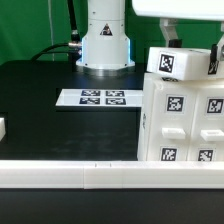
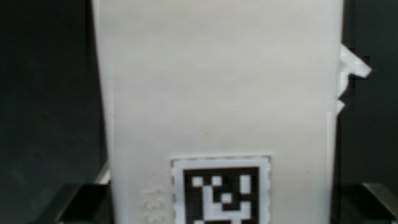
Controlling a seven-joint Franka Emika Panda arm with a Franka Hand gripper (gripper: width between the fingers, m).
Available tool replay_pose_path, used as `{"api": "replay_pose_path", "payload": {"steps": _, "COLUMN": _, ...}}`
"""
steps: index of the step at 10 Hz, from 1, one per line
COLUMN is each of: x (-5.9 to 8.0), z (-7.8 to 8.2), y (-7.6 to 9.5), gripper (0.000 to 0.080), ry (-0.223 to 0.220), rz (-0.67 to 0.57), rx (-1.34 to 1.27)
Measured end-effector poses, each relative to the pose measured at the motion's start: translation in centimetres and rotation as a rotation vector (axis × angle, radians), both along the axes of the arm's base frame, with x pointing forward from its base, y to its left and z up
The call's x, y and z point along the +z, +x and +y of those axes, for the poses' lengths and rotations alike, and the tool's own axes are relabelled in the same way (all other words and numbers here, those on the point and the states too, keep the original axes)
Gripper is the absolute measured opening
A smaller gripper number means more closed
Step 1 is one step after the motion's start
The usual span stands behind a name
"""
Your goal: Assemble cabinet
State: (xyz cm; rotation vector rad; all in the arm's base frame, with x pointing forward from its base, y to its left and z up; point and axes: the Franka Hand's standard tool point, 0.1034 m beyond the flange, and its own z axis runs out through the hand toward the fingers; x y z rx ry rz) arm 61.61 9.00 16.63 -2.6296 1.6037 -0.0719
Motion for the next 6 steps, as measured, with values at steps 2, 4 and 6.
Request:
{"api": "replay_pose_path", "payload": {"steps": 2, "x": 0.0, "z": 0.01, "y": 0.03, "gripper": 0.0561, "ry": 0.019, "rz": 0.002, "rx": -0.145}}
{"api": "replay_pose_path", "payload": {"steps": 4, "x": -0.01, "z": 0.05, "y": 0.03, "gripper": 0.0561, "ry": 0.045, "rz": 0.01, "rx": -0.322}}
{"api": "replay_pose_path", "payload": {"steps": 6, "x": -0.07, "z": -0.03, "y": 0.06, "gripper": 0.0561, "ry": 0.072, "rz": 0.015, "rx": -0.561}}
